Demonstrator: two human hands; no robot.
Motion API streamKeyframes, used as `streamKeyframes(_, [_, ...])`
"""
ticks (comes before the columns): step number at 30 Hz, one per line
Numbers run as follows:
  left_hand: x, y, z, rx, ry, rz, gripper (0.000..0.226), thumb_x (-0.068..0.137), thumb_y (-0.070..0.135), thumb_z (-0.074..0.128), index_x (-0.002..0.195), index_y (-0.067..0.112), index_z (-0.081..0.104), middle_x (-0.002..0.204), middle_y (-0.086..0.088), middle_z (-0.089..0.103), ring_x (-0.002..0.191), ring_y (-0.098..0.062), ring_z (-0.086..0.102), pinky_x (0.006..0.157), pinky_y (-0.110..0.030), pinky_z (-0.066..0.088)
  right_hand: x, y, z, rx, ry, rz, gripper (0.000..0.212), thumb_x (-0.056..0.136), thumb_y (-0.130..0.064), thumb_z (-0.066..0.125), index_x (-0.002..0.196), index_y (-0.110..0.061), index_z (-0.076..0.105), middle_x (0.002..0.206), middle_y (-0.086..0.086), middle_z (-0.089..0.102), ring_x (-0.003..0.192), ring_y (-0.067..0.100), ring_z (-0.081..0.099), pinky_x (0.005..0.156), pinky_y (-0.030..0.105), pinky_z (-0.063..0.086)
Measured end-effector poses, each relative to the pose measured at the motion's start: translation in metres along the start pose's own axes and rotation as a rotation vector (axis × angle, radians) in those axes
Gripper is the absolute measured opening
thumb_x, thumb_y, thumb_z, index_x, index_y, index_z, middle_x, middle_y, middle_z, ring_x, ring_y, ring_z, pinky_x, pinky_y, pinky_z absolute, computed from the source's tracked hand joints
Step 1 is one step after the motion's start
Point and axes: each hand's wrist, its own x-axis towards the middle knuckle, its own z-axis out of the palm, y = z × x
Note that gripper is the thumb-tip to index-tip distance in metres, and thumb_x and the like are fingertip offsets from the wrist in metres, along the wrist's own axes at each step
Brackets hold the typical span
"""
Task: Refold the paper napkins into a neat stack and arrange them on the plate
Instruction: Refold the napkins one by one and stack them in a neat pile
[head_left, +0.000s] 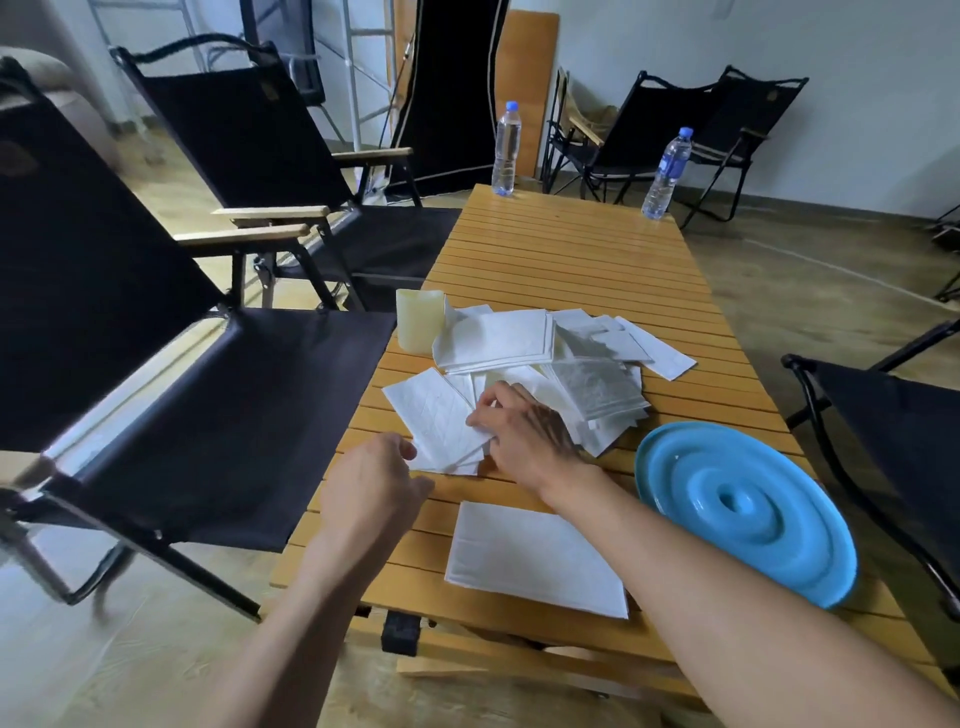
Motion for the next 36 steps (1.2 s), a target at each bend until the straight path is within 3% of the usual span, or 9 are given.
streamKeyframes(3, [0.002,0.0,-0.006,-0.033,0.036,0.004,0.037,0.085,0.031,0.078,0.119,0.021,0.066,0.096,0.008,0.069,0.087,-0.015,0.066,0.074,-0.033,0.06,0.008,0.004,-0.002,0.093,0.011,0.053,0.024,0.091,-0.009,0.059,0.103,-0.019,0.078,0.119,-0.006,0.063,0.117,0.019,0.052,0.084,0.032,0.047])
streamKeyframes(8, [0.0,0.005,-0.012,-0.133,0.094,0.083,0.056,0.082,0.028,0.081,0.133,0.028,0.058,0.134,-0.002,0.06,0.108,-0.019,0.062,0.08,-0.03,0.048,-0.007,0.013,-0.03,0.317,0.213,0.139,0.015,0.088,-0.014,0.07,0.095,-0.02,0.081,0.111,-0.008,0.073,0.105,0.011,0.064,0.084,0.022,0.048])
streamKeyframes(11, [-0.003,0.01,-0.014,-0.14,0.012,0.211,0.076,0.078,0.034,0.084,0.145,0.036,0.046,0.156,-0.008,0.035,0.145,-0.027,0.029,0.11,-0.043,0.037,-0.029,0.01,-0.053,0.497,0.248,0.148,0.013,0.087,-0.02,0.074,0.092,-0.031,0.079,0.097,-0.017,0.074,0.09,0.002,0.066,0.069,0.008,0.045])
streamKeyframes(14, [-0.008,0.019,-0.014,-0.159,0.029,0.333,0.061,0.083,0.038,0.078,0.139,0.031,0.056,0.161,-0.006,0.031,0.153,-0.028,0.011,0.12,-0.052,0.02,-0.053,0.006,-0.075,0.69,0.23,0.193,0.022,0.086,-0.024,0.077,0.079,-0.044,0.074,0.08,-0.028,0.073,0.069,-0.007,0.065,0.062,0.005,0.043])
streamKeyframes(17, [-0.01,0.024,-0.024,-0.464,0.007,0.405,0.025,0.088,0.035,0.074,0.109,0.023,0.075,0.112,0.017,0.07,0.112,-0.009,0.061,0.085,-0.019,0.052,-0.075,0.013,-0.087,0.89,0.171,0.264,0.016,0.087,-0.019,0.077,0.079,-0.033,0.078,0.082,-0.015,0.077,0.076,-0.003,0.068,0.074,0.018,0.051])
streamKeyframes(20, [-0.009,0.023,-0.035,-0.607,-0.215,0.402,0.01,0.085,0.033,0.077,0.077,0.028,0.074,0.073,0.019,0.07,0.065,0.002,0.063,0.053,-0.009,0.044,-0.092,0.021,-0.09,0.916,0.016,0.402,0.009,0.084,-0.017,0.077,0.092,-0.02,0.078,0.089,-0.005,0.078,0.085,0.007,0.07,0.085,0.038,0.057])
streamKeyframes(24, [-0.012,0.022,-0.032,-0.429,-0.402,0.399,0.014,0.082,0.031,0.079,0.07,0.026,0.075,0.065,0.015,0.068,0.056,0.004,0.058,0.045,-0.01,0.039,-0.104,0.017,-0.09,1.041,-0.208,0.369,0.044,0.073,-0.026,0.082,0.115,-0.02,0.07,0.107,-0.003,0.077,0.103,0.015,0.072,0.092,0.032,0.056])
streamKeyframes(29, [-0.012,0.017,-0.026,-0.46,-0.579,0.206,0.018,0.076,0.029,0.086,0.091,0.027,0.076,0.083,0.009,0.077,0.075,-0.004,0.071,0.058,-0.016,0.053,-0.105,0.026,-0.09,0.938,-0.242,0.548,0.015,0.081,-0.019,0.082,0.092,-0.011,0.076,0.093,0.01,0.078,0.082,0.018,0.072,0.076,0.032,0.059])
streamKeyframes(36, [-0.006,0.01,-0.003,-0.52,-0.477,-0.056,0.011,0.082,0.015,0.081,0.09,0.012,0.073,0.077,0.0,0.076,0.062,-0.008,0.072,0.05,-0.017,0.053,-0.114,0.042,-0.082,0.648,-0.417,0.749,0.02,0.08,-0.022,0.084,0.09,-0.009,0.073,0.075,0.007,0.077,0.057,0.009,0.066,0.051,0.021,0.051])
